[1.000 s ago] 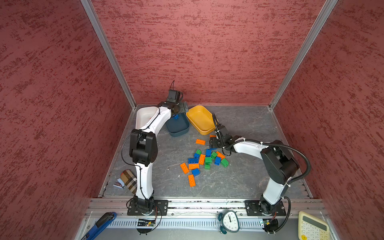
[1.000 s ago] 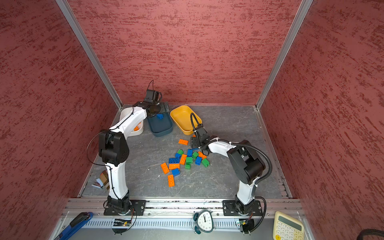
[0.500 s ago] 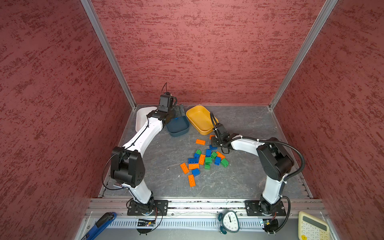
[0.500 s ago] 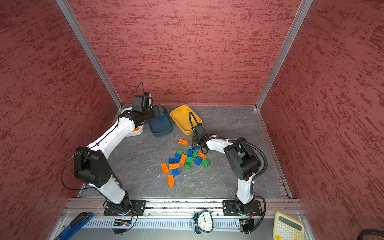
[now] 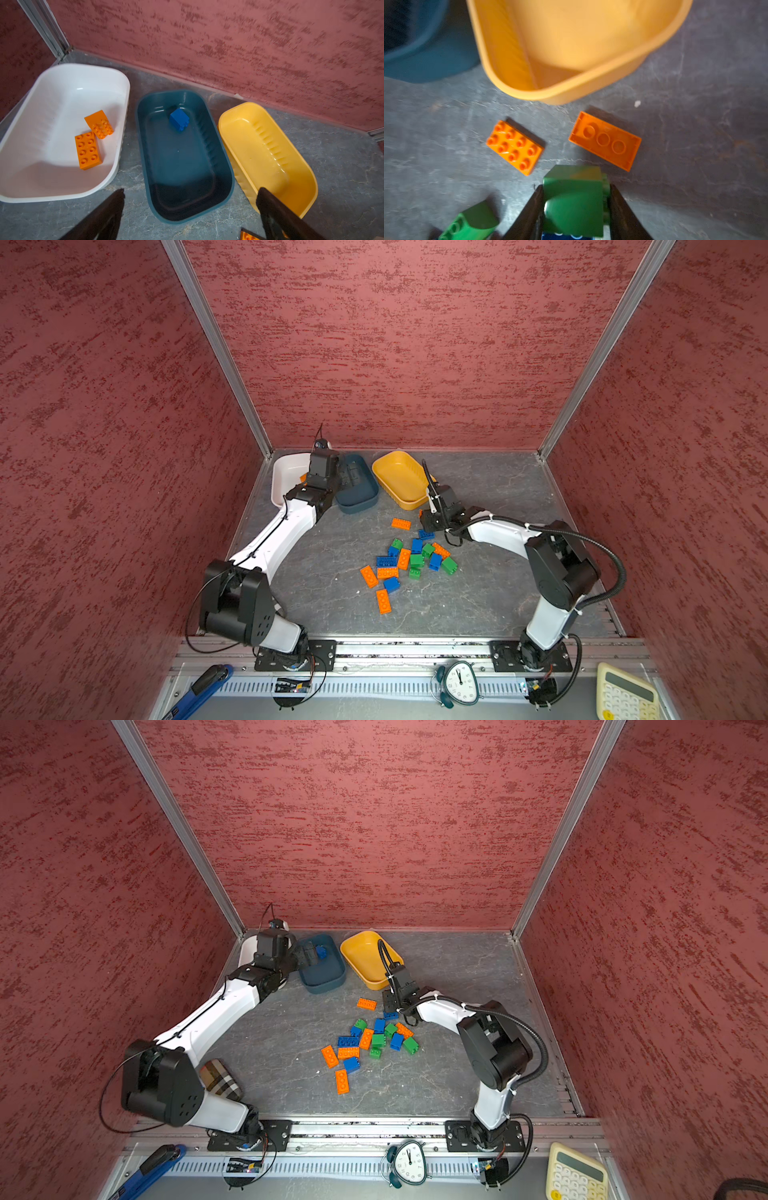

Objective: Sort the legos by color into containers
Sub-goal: 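Withdraw left gripper from teal bin while right gripper lifts green brick, then lower green brick into yellow bin and open right gripper while left gripper moves to pile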

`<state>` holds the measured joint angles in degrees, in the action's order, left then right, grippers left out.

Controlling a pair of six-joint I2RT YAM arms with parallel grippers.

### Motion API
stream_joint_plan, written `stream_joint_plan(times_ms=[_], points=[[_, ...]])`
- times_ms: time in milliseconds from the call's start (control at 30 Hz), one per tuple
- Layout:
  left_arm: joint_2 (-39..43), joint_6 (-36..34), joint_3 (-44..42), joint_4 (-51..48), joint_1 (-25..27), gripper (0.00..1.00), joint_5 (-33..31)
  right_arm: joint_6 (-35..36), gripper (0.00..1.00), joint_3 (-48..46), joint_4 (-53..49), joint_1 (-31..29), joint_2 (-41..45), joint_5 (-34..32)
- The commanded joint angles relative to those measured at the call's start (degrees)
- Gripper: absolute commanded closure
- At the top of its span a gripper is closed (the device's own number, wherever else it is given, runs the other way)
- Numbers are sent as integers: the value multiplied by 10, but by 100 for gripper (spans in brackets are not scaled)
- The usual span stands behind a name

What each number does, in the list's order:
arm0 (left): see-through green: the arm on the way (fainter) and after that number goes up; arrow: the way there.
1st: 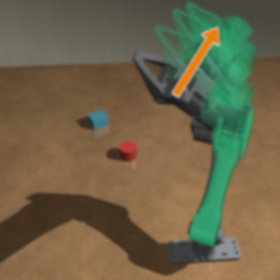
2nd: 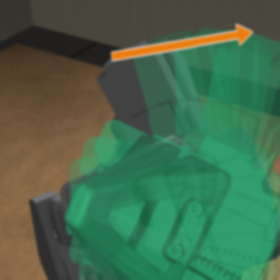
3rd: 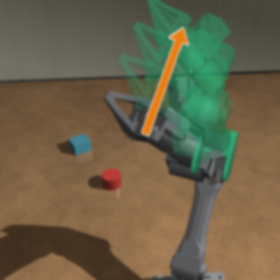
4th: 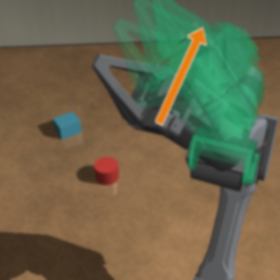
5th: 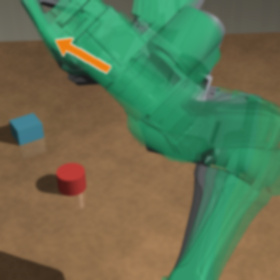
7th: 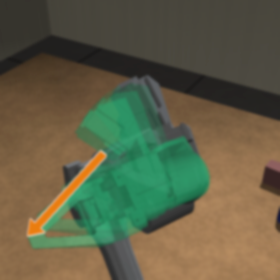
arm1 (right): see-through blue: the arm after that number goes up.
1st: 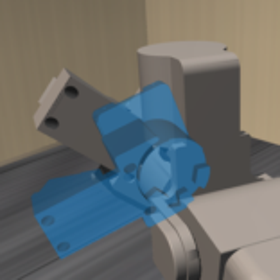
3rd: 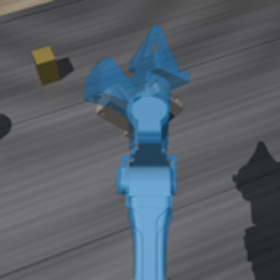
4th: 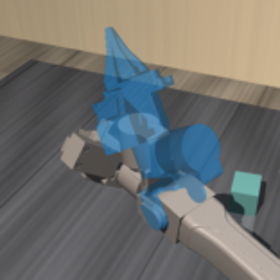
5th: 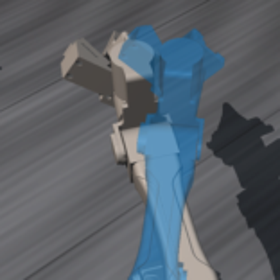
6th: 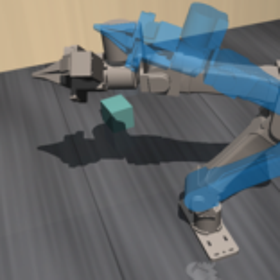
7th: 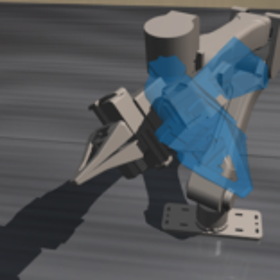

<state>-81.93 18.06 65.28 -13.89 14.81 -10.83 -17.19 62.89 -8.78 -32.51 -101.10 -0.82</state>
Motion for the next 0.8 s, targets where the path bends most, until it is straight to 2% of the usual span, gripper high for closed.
stream_joint_plan(times_ms=[0, 67, 167, 300, 400, 467, 533, 667, 767], points=[[49, -34, -41, 83, 1, 1, -7, 25, 66, 12, 82, 3, 28, 45], [65, -39, -51, 74, 1, 0, -27, 28, 66, 38, 90, 4, 13, 49], [81, -5, -56, 36, 0, 1, -88, 27, 66, 103, 79, 10, -33, 47], [92, 18, -73, 4, -4, 1, -99, 30, 66, 211, 36, 26, -116, 42], [89, 40, -73, -30, -16, 1, -85, 24, 66, 296, -10, 40, -178, 38], [90, 38, -72, -51, -26, 1, -43, 26, 66, 355, -37, 47, -219, 41], [104, 35, -95, -28, -28, 1, 1, 34, 66, 420, -67, 53, -263, 46], [110, 49, -109, -37, -19, 1, 14, 44, 65, 559, -119, 56, -354, 47], [96, 49, -105, -61, -3, 0, 12, 36, 62, 611, -100, 56, -394, 66]])
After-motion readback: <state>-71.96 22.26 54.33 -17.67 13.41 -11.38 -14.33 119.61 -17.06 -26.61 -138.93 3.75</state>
